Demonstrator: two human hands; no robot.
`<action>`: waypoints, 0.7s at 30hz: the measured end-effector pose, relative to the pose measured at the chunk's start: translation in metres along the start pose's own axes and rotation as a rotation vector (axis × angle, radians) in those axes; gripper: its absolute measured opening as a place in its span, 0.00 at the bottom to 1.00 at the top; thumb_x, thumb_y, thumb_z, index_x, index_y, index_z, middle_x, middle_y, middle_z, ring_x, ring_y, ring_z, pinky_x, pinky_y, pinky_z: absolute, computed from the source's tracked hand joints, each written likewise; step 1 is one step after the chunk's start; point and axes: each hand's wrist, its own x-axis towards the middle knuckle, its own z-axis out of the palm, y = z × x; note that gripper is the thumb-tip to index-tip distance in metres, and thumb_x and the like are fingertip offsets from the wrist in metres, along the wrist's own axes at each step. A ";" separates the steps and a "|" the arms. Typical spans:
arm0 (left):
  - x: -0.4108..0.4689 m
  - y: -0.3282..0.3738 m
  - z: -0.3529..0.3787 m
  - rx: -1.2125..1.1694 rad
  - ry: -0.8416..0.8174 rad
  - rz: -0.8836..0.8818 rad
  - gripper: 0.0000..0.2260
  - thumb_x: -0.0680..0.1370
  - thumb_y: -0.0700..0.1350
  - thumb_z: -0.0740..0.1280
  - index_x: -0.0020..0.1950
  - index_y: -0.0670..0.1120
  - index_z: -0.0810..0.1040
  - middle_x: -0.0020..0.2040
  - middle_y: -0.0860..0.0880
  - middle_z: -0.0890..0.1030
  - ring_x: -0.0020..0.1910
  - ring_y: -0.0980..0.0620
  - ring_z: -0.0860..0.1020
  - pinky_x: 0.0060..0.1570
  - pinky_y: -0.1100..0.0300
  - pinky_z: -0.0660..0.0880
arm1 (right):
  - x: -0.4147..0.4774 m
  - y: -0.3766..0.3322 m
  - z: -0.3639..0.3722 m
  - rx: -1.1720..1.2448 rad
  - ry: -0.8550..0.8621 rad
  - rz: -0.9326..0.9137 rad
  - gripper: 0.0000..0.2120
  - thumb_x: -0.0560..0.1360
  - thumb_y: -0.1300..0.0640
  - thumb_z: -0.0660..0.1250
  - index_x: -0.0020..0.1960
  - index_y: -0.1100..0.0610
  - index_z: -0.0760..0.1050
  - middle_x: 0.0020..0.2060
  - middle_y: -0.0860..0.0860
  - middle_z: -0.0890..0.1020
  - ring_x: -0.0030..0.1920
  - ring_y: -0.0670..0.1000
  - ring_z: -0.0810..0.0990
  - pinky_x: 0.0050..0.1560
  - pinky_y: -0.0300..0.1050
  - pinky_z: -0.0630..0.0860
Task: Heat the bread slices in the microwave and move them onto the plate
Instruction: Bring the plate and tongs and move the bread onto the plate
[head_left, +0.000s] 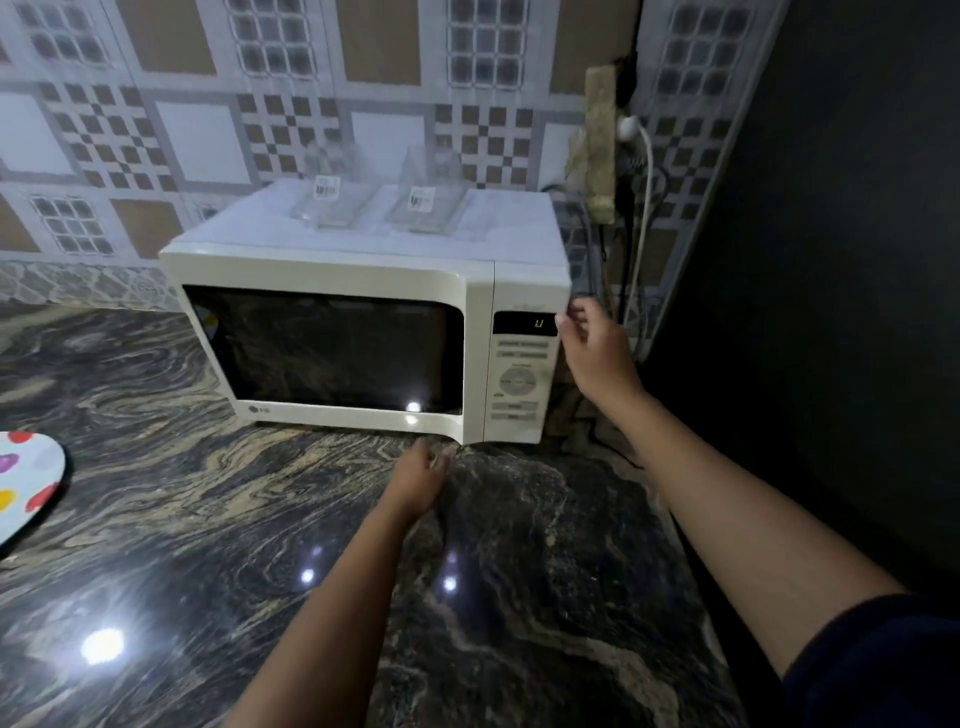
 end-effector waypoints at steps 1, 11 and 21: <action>0.005 0.013 -0.008 -0.054 0.043 0.028 0.16 0.80 0.46 0.60 0.63 0.38 0.72 0.59 0.38 0.78 0.58 0.42 0.76 0.55 0.56 0.70 | 0.005 -0.006 -0.004 -0.018 0.027 -0.057 0.14 0.79 0.56 0.60 0.61 0.63 0.71 0.53 0.59 0.80 0.53 0.58 0.79 0.50 0.45 0.73; 0.030 0.098 -0.043 -0.337 0.203 0.299 0.14 0.80 0.47 0.61 0.43 0.37 0.73 0.35 0.45 0.73 0.31 0.54 0.68 0.20 0.70 0.65 | 0.037 -0.044 0.007 -0.362 -0.190 -0.309 0.19 0.79 0.61 0.59 0.70 0.60 0.68 0.70 0.53 0.69 0.72 0.50 0.65 0.71 0.42 0.58; 0.040 0.093 -0.036 -0.441 0.219 0.242 0.15 0.79 0.48 0.61 0.35 0.42 0.68 0.32 0.46 0.69 0.34 0.50 0.67 0.33 0.51 0.74 | 0.039 -0.038 0.019 -0.341 -0.098 -0.328 0.19 0.78 0.64 0.60 0.69 0.61 0.68 0.69 0.55 0.71 0.71 0.51 0.67 0.72 0.40 0.56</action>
